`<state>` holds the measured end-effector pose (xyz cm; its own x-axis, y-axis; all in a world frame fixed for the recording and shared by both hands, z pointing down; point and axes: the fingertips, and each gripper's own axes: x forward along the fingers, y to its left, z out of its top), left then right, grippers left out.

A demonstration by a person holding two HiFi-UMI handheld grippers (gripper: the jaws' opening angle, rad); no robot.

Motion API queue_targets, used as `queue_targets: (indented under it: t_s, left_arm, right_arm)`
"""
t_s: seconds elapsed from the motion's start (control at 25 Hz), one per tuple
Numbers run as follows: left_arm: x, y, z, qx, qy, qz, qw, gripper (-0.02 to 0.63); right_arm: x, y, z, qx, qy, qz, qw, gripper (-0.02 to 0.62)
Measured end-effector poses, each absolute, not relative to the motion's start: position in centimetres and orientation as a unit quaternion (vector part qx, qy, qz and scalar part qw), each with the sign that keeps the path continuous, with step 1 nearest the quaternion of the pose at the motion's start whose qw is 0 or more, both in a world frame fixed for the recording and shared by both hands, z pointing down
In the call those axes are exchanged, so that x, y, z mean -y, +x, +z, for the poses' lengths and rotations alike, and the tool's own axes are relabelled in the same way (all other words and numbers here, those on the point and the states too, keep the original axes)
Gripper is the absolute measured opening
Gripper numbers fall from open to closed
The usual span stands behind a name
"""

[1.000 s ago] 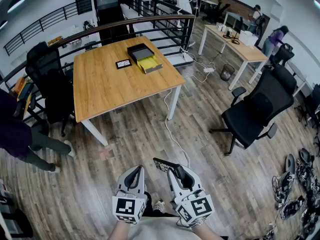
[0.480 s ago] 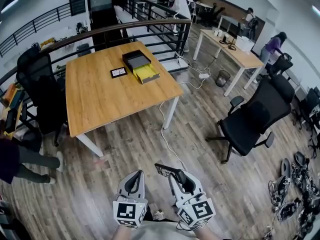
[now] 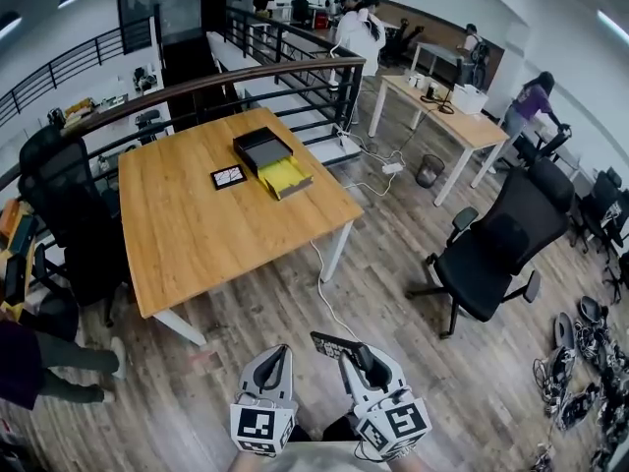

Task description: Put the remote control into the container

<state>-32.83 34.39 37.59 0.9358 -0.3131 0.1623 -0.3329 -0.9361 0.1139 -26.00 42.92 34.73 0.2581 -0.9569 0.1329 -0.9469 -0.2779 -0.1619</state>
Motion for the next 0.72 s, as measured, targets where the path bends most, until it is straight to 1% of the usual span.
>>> queue_targets:
  t_s: [0.32, 0.48, 0.72]
  left_arm:
    - [-31.5, -31.1, 37.8, 0.165, 0.981, 0.076, 0.072, 0.012]
    - [-29.9, -29.5, 38.5, 0.182, 0.977, 0.091, 0.071, 0.012]
    - [-26.2, -26.0, 39.6, 0.209, 0.969, 0.103, 0.084, 0.012]
  right_arm:
    - [-39.7, -24.4, 35.6, -0.606, -0.786, -0.120, 0.021, 0.126]
    - [-38.0, -21.8, 36.4, -0.613, -0.778, -0.133, 0.031, 0.126]
    - [-34.0, -17.6, 37.1, -0.630, -0.764, -0.138, 0.024, 0.126]
